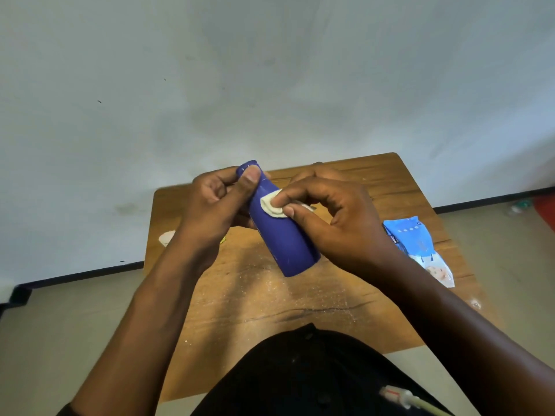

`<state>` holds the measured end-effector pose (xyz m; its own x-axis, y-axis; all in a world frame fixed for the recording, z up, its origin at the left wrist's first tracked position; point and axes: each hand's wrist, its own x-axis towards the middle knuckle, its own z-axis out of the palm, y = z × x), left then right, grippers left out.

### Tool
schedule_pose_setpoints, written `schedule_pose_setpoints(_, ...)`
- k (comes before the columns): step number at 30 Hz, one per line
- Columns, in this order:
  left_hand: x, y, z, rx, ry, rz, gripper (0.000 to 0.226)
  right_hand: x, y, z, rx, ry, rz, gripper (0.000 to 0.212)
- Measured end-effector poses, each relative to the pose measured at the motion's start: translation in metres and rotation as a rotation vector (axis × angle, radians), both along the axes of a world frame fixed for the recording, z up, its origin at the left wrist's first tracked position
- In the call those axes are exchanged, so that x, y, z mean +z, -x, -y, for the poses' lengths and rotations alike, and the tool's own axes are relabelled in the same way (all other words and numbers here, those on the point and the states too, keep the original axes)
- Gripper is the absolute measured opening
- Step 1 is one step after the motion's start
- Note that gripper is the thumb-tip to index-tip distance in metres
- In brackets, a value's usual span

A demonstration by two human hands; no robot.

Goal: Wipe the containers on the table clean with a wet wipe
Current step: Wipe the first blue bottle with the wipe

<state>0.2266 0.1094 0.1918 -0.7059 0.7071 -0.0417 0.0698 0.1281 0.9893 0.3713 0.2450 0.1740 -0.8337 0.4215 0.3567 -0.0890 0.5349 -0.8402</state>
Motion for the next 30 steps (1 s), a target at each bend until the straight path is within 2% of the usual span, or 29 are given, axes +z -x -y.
schedule_pose_setpoints(8, 0.008, 0.019, 0.012, 0.17, -0.109, 0.09, 0.038, -0.011, -0.013, 0.006, 0.023, -0.014, -0.01, 0.018)
schedule_pose_setpoints(16, -0.004, -0.007, 0.003, 0.074, -0.028, 0.224, 0.036, -0.011, -0.002, 0.013, -0.06, -0.369, 0.002, 0.017)
schedule_pose_setpoints(20, -0.006, -0.016, -0.002, 0.022, 0.015, 0.272, 0.031, -0.006, 0.011, 0.012, -0.117, -0.451, -0.059, 0.019)
schedule_pose_setpoints(25, 0.002, -0.015, -0.002, 0.094, 0.001, 0.264, 0.029, -0.008, 0.014, 0.014, -0.079, -0.569, -0.052, 0.019)
schedule_pose_setpoints(30, 0.004, -0.007, 0.0, 0.194, 0.004, 0.222, 0.039, -0.029, -0.004, 0.023, -0.001, -0.662, 0.008, 0.023)
